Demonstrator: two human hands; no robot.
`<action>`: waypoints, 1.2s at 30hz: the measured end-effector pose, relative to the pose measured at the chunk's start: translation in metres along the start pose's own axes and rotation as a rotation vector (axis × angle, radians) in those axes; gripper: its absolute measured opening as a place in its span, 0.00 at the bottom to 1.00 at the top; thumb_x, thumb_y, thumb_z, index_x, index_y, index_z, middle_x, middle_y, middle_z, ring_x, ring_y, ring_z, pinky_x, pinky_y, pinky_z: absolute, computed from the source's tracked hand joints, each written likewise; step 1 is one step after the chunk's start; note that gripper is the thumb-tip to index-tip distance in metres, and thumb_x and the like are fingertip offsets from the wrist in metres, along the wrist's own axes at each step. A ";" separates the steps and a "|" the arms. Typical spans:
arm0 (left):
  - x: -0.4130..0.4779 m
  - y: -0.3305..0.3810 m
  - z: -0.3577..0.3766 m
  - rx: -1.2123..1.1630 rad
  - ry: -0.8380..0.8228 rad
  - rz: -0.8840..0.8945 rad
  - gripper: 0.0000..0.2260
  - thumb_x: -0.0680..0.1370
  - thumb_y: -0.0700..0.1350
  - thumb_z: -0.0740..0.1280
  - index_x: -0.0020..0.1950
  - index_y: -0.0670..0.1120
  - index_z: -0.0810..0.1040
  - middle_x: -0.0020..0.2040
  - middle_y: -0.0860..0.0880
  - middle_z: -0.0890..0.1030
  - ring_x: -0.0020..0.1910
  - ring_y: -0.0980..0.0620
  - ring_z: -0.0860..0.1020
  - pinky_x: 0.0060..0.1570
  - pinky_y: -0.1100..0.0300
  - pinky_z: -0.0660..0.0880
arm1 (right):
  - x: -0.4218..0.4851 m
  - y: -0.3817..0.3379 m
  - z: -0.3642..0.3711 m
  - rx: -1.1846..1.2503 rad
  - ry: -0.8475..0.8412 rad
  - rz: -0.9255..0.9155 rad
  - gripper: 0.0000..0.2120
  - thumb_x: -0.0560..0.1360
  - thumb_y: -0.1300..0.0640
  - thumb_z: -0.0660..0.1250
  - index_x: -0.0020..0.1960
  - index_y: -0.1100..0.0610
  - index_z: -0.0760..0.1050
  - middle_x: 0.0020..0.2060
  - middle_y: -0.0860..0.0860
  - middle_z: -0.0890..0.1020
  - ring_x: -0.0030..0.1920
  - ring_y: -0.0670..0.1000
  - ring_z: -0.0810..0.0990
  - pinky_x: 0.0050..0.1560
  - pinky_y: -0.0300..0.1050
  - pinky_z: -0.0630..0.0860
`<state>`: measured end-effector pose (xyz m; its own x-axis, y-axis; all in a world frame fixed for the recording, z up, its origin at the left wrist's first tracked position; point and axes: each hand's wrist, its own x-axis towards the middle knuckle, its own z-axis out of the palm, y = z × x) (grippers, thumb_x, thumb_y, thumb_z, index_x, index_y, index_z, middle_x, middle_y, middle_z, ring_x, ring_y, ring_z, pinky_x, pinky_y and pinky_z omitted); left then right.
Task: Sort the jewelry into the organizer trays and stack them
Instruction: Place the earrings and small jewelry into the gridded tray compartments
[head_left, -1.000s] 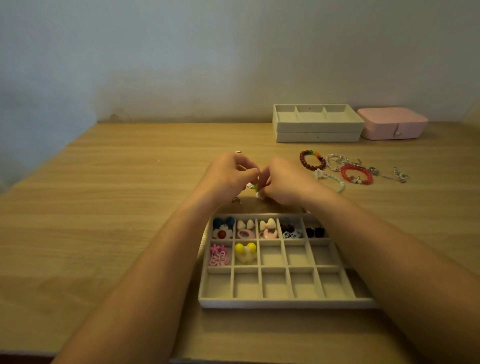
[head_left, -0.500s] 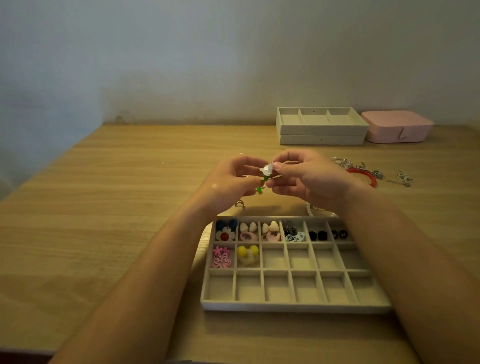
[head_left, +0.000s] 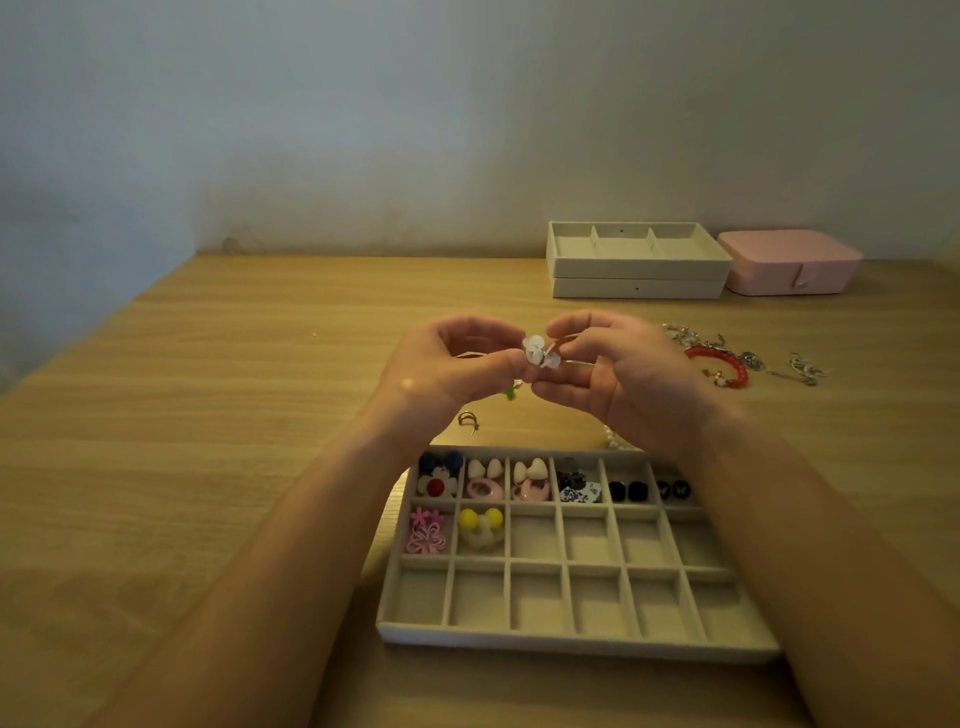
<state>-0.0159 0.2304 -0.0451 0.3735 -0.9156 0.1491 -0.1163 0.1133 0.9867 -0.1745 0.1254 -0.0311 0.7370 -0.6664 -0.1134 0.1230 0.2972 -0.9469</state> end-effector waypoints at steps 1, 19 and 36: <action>0.000 0.000 0.000 0.030 0.000 0.012 0.08 0.74 0.39 0.75 0.53 0.43 0.84 0.49 0.45 0.86 0.49 0.47 0.84 0.52 0.53 0.82 | 0.000 0.000 0.001 0.019 0.003 0.011 0.09 0.80 0.69 0.59 0.57 0.63 0.74 0.50 0.63 0.82 0.43 0.58 0.86 0.44 0.49 0.85; 0.000 0.001 0.002 -0.087 -0.015 -0.001 0.10 0.73 0.46 0.73 0.52 0.44 0.84 0.46 0.44 0.86 0.43 0.51 0.83 0.43 0.60 0.79 | 0.004 0.007 -0.002 -0.325 0.018 -0.083 0.06 0.79 0.66 0.64 0.49 0.58 0.79 0.44 0.53 0.85 0.51 0.55 0.84 0.53 0.52 0.80; -0.002 0.002 0.003 -0.113 -0.029 0.004 0.09 0.72 0.46 0.72 0.49 0.43 0.83 0.41 0.45 0.85 0.40 0.50 0.82 0.37 0.63 0.78 | -0.004 0.007 0.000 -0.455 -0.049 -0.300 0.09 0.75 0.61 0.74 0.54 0.58 0.79 0.45 0.53 0.86 0.47 0.52 0.86 0.49 0.46 0.84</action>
<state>-0.0200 0.2310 -0.0433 0.3464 -0.9256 0.1527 -0.0123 0.1582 0.9873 -0.1765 0.1297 -0.0375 0.7451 -0.6405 0.1856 0.0410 -0.2338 -0.9714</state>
